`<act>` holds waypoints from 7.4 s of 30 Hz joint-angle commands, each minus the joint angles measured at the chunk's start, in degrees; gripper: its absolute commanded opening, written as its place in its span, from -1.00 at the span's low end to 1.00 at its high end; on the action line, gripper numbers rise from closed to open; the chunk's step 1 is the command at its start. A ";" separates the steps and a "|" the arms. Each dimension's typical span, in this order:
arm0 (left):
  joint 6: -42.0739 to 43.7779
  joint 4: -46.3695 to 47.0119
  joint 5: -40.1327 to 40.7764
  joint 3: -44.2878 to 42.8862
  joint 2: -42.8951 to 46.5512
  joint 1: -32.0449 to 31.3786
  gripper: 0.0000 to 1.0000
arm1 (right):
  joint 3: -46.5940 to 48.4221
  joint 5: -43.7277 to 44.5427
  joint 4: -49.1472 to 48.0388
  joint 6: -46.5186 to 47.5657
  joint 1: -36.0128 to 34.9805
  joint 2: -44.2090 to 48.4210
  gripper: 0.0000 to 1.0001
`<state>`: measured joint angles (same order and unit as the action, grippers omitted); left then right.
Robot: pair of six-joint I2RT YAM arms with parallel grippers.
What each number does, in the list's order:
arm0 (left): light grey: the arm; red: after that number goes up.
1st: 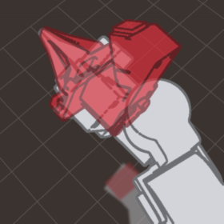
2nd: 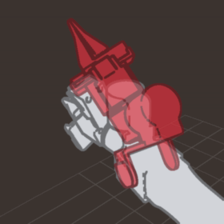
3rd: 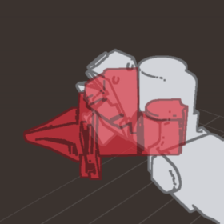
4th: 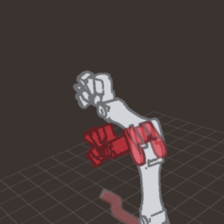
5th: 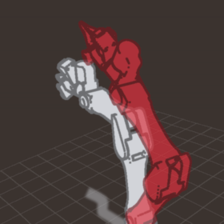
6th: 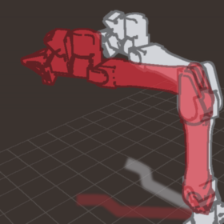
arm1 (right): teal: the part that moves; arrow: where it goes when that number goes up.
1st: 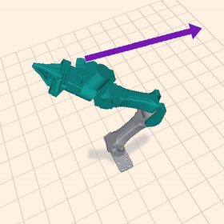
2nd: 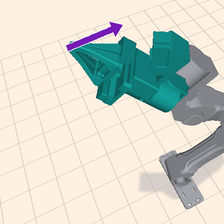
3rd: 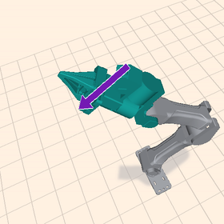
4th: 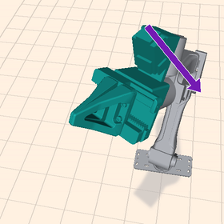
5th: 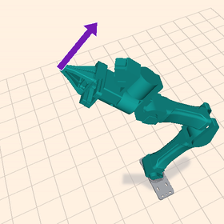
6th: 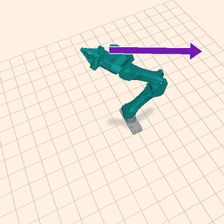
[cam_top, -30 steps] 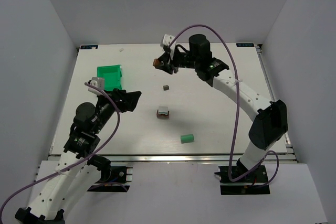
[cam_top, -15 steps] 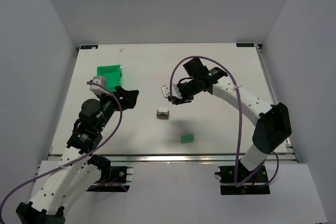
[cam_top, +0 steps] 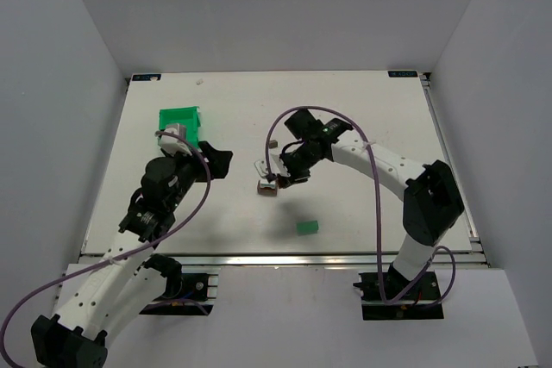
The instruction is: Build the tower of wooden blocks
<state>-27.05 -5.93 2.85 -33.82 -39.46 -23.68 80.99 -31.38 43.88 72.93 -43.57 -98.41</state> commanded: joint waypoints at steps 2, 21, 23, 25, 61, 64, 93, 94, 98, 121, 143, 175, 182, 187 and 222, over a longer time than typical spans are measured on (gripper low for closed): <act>3.13 1.28 -6.98 -0.63 -1.32 0.22 0.96 | 6.36 0.44 12.18 18.87 -0.55 -2.66 -0.45; 9.03 4.09 -12.08 3.85 2.64 0.13 0.96 | 26.05 8.52 29.24 54.07 -0.55 -17.77 -0.40; 9.29 4.61 -12.17 4.20 2.72 0.13 0.96 | 27.37 8.44 31.17 56.80 -0.64 -18.83 -0.40; 9.91 4.97 -13.22 4.64 2.81 0.13 0.96 | 27.47 8.52 31.27 57.85 -0.73 -18.84 -0.39; 14.74 8.92 -22.01 8.51 6.50 0.22 0.96 | 30.54 8.44 27.58 71.39 -4.06 -23.85 -0.27; 14.74 8.92 -22.19 8.34 5.89 0.22 0.96 | 30.63 8.00 26.53 71.74 -4.15 -23.93 -0.25; 15.36 9.01 -23.50 8.34 5.19 0.22 0.96 | 29.31 7.29 24.15 70.78 -4.59 -24.02 -0.06; 15.36 9.01 -23.42 8.42 5.27 0.22 0.96 | 29.40 7.21 24.32 70.60 -4.68 -23.93 -0.06; 15.18 8.92 -23.59 8.25 5.36 0.22 0.96 | 30.97 7.56 25.03 69.03 -4.94 -23.32 -0.05; -6.87 -6.27 9.17 2.02 8.53 0.30 0.96 | -7.32 5.43 -44.56 -25.67 -3.71 10.86 0.79; -4.95 -4.88 12.00 2.45 3.26 0.39 0.96 | -2.59 16.61 -27.27 -50.61 -3.89 -2.40 0.77; -2.75 -4.79 12.44 2.62 0.26 0.48 0.96 | -5.23 17.49 -30.08 -47.88 -4.15 -5.91 0.44; -2.57 -4.53 12.18 2.71 0.26 0.48 0.96 | -5.32 16.96 -29.99 -47.79 -4.42 -6.09 0.39; -2.66 -4.44 11.91 2.80 0.26 0.48 0.96 | -5.93 17.31 -30.34 -47.53 -4.42 -5.83 0.26; -2.31 -3.03 9.45 3.50 0.00 0.48 0.96 | -9.27 17.14 -31.84 -45.95 -5.30 -2.66 -0.18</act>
<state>-29.95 -10.20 12.88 -30.68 -39.66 -23.38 72.10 -13.52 14.39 26.24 -48.51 -103.98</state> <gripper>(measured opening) 0.982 0.426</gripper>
